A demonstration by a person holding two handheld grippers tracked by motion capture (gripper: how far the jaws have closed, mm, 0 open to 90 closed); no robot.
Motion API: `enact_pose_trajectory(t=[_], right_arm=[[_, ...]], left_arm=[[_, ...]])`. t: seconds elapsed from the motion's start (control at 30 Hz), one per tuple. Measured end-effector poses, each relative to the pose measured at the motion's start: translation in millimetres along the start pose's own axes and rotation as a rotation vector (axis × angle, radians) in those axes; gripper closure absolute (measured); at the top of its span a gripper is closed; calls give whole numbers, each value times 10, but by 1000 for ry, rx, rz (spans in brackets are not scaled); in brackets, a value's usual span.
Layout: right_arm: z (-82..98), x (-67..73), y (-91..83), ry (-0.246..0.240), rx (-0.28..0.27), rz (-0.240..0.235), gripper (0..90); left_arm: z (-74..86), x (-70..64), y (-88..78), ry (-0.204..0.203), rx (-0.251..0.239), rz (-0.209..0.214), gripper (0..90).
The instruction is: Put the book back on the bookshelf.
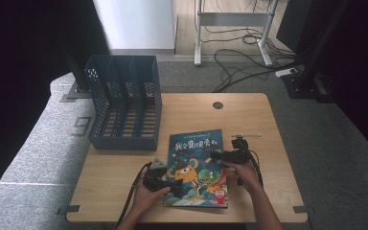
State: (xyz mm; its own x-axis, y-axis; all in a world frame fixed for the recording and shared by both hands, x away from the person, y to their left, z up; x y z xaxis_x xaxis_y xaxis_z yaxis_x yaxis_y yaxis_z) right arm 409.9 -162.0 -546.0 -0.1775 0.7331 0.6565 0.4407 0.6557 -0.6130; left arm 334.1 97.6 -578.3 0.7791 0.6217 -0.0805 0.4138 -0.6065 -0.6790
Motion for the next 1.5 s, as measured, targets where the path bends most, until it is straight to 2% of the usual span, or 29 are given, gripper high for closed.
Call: enact_pose_trajectory(t=[0.27,0.4,0.63,0.83,1.03,1.33,1.5], right_arm=[[-63,-80,56,11,-29,15,461],[-93,-118,81,30,-38,-9,503],[-106,-116,51,27,-46,-10,571],[-130,-107,50,24,-38,-6,570],[-202,-34,64,0,-40,11,558],[-263,-44,119,17,-30,4,570],[-287,-8,105,6,-35,9,575]], left_arm=[[2,-1,2,10,2,-7,127],[4,-5,3,11,3,-9,126],[7,0,-6,8,2,2,124],[7,-2,-12,6,4,7,125],[9,5,-21,-6,-1,23,122],[12,-1,-23,2,3,22,122],[9,-19,-39,8,3,24,123]])
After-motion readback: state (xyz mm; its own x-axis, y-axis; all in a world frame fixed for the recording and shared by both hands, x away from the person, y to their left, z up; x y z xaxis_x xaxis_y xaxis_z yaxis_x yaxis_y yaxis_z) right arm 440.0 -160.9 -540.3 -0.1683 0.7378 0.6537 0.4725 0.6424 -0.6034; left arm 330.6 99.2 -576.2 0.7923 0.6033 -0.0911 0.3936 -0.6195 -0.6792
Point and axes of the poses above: each handheld gripper's, and its own axes: y roughly forward along the jaws, z roughly out of its underside, x roughly to its left, the point moved 5 cm from there along y, roughly forward along the jaws, and after that the axes turned 14 degrees about y, right-handed, at the moved point
